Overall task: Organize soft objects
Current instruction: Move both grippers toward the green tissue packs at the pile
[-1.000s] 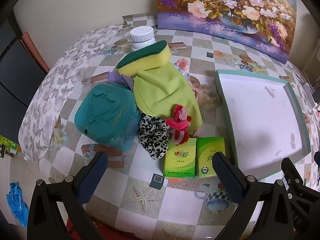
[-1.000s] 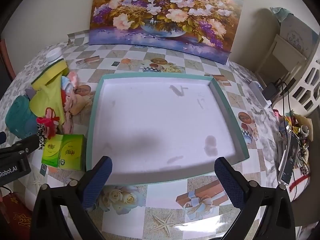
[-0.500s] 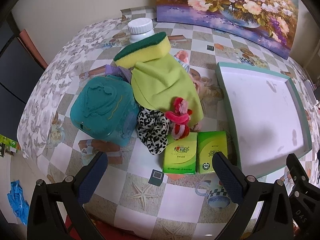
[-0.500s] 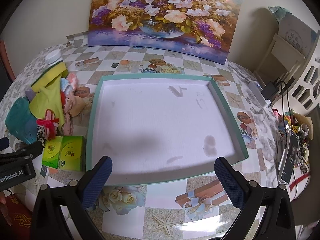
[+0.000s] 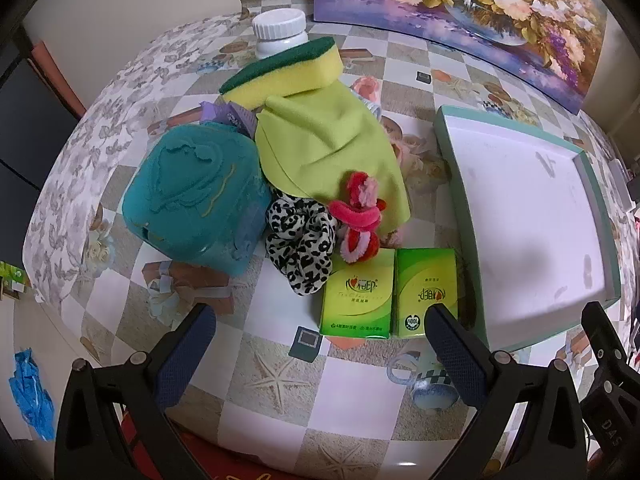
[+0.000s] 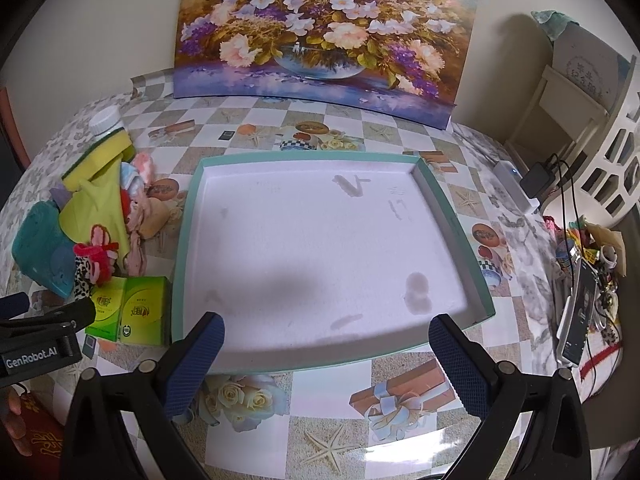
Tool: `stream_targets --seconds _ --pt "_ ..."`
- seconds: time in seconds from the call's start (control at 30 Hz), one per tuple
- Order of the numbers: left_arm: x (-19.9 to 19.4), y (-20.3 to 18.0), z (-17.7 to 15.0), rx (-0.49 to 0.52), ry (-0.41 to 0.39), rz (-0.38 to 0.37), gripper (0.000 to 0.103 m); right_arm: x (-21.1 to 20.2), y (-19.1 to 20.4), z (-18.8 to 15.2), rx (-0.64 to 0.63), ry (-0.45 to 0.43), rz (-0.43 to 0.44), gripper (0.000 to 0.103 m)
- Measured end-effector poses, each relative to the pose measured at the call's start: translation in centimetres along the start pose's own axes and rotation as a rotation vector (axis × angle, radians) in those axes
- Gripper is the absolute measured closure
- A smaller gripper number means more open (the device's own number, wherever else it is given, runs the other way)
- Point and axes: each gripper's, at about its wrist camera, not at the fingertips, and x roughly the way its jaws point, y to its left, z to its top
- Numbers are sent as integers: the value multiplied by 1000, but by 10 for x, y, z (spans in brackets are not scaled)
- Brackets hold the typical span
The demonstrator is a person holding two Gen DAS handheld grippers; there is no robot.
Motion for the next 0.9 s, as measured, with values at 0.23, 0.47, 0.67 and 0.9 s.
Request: stream_targets --seconds 0.23,0.47,0.67,0.9 --pt "8 3 1 -13 23 -7 0 0 1 0 -1 2 -1 0" --pt "12 8 1 -41 37 -30 0 4 5 -1 -8 10 2 0" --pt "14 13 3 -68 39 -89 0 10 13 0 -19 14 93 0" --pt "19 14 7 -72 39 -81 0 19 30 -1 -66 56 129 0"
